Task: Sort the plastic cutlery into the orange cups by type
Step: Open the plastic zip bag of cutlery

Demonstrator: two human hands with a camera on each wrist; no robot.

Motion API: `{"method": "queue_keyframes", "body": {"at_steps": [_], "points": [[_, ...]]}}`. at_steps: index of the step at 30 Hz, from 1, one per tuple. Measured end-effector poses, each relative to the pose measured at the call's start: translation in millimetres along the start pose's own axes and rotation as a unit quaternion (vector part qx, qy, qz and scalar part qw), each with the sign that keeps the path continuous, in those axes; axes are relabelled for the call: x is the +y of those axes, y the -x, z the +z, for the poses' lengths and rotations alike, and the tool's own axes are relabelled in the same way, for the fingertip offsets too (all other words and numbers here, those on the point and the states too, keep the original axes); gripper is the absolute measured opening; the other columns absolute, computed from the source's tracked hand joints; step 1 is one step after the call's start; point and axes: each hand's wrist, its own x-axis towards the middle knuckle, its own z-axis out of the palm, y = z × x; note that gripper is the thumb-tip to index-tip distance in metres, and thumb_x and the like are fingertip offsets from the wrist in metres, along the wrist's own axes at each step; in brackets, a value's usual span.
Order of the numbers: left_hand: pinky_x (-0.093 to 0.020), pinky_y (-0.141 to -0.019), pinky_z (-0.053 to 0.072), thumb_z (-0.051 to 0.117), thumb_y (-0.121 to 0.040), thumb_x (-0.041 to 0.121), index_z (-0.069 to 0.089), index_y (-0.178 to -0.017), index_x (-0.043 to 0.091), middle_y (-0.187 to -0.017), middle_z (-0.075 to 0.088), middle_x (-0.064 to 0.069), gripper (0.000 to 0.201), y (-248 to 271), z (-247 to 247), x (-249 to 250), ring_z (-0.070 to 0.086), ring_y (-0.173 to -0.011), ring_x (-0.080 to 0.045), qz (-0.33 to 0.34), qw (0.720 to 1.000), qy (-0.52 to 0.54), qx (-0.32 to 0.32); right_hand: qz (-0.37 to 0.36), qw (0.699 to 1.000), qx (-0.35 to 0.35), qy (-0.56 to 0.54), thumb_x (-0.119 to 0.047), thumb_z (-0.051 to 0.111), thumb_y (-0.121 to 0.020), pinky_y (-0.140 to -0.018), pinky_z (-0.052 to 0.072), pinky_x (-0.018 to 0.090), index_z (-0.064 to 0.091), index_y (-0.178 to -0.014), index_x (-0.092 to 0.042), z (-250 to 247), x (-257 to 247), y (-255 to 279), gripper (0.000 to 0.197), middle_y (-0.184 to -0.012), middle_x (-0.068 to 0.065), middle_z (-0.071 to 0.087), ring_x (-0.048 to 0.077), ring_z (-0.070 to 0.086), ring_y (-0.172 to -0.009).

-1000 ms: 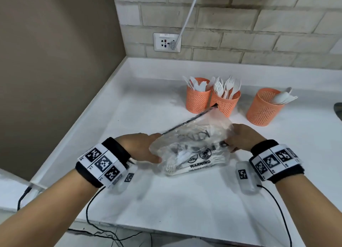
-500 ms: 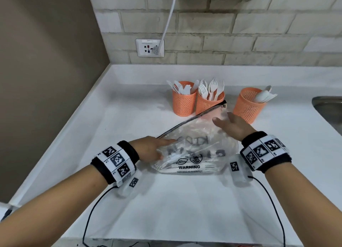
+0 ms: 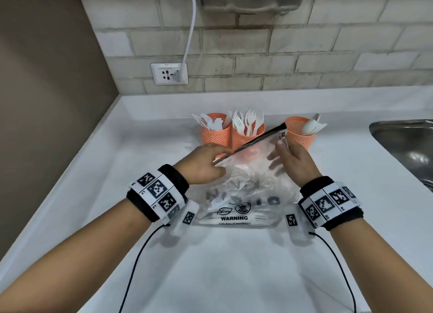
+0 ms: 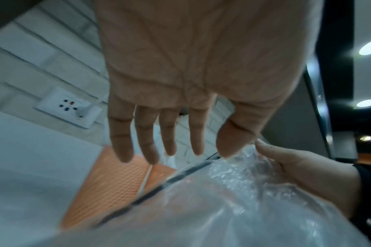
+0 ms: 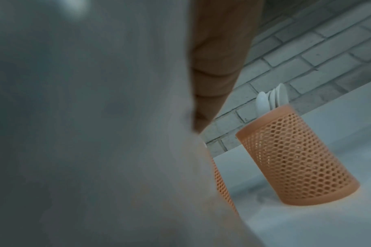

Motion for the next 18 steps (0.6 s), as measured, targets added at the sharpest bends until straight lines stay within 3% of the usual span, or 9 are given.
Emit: {"method": "queue_keyframes", "body": {"at_steps": [3, 4, 6, 9, 11, 14, 18], "points": [[-0.02, -0.087, 0.046, 0.06, -0.089, 0.015, 0.054, -0.13, 0.022, -0.128, 0.058, -0.003, 0.042, -16, -1, 28, 0.062, -0.096, -0.017, 0.05, 0.989, 0.111, 0.089, -0.044, 0.999, -0.01, 0.017, -0.018, 0.034, -0.1, -0.048, 0.048, 0.024, 0.054, -0.088, -0.03, 3, -1, 0, 0.026, -0.071, 0.002, 0.059, 0.006, 0.058, -0.051], [-0.015, -0.083, 0.047, 0.059, -0.09, 0.014, 0.054, -0.13, 0.021, -0.128, 0.058, -0.001, 0.041, -22, -1, 36, 0.063, -0.088, -0.01, 0.071, 0.981, 0.144, 0.108, -0.05, 0.998, -0.016, 0.019, -0.013, 0.035, -0.1, -0.047, 0.047, 0.022, 0.054, -0.086, -0.031, 4, 0, 0, 0.029, -0.071, 0.001, 0.059, 0.003, 0.057, -0.05], [-0.001, -0.073, 0.042, 0.058, -0.091, 0.014, 0.054, -0.13, 0.019, -0.126, 0.06, 0.001, 0.039, -32, 1, 51, 0.055, -0.073, 0.01, 0.108, 0.969, 0.178, 0.132, -0.055, 0.998, -0.026, 0.02, -0.006, 0.037, -0.098, -0.047, 0.046, 0.019, 0.054, -0.082, -0.031, 5, 0, 0, 0.034, -0.071, -0.001, 0.059, -0.001, 0.056, -0.049], [0.0, -0.067, 0.039, 0.057, -0.092, 0.013, 0.059, -0.125, 0.014, -0.115, 0.065, -0.002, 0.033, -46, 6, 64, 0.053, -0.059, 0.018, 0.136, 0.959, 0.21, 0.131, -0.069, 0.997, -0.029, 0.01, 0.0, 0.04, -0.095, -0.047, 0.046, 0.014, 0.053, -0.08, -0.029, 7, -3, 0, 0.036, -0.073, -0.002, 0.058, -0.003, 0.057, -0.052], [0.0, -0.065, 0.04, 0.058, -0.09, 0.007, 0.066, -0.111, 0.007, -0.096, 0.069, -0.001, 0.022, -53, 9, 69, 0.053, -0.055, 0.018, 0.142, 0.956, 0.221, 0.128, -0.086, 0.996, -0.013, 0.001, -0.009, 0.046, -0.093, -0.05, 0.045, 0.01, 0.053, -0.083, -0.029, 7, -6, 1, 0.023, -0.073, -0.004, 0.059, -0.005, 0.057, -0.053], [-0.001, -0.06, 0.04, 0.06, -0.088, 0.003, 0.069, -0.095, 0.003, -0.072, 0.062, 0.011, 0.012, -58, 11, 71, 0.053, -0.051, 0.014, 0.118, 0.955, 0.233, 0.141, -0.112, 0.993, 0.018, -0.003, -0.019, 0.051, -0.089, -0.052, 0.045, 0.009, 0.052, -0.09, -0.02, 7, -7, -1, 0.002, -0.072, -0.006, 0.059, -0.006, 0.057, -0.054], [-0.003, -0.057, 0.037, 0.065, -0.086, 0.012, 0.065, -0.107, 0.009, -0.083, 0.059, 0.007, 0.021, -53, 8, 66, 0.051, -0.057, 0.004, 0.08, 0.974, 0.163, 0.134, -0.12, 0.99, 0.071, 0.005, -0.001, 0.044, -0.095, -0.048, 0.047, 0.019, 0.05, -0.077, -0.025, 1, -6, -5, 0.03, -0.066, -0.003, 0.057, -0.002, 0.056, -0.048]]}}
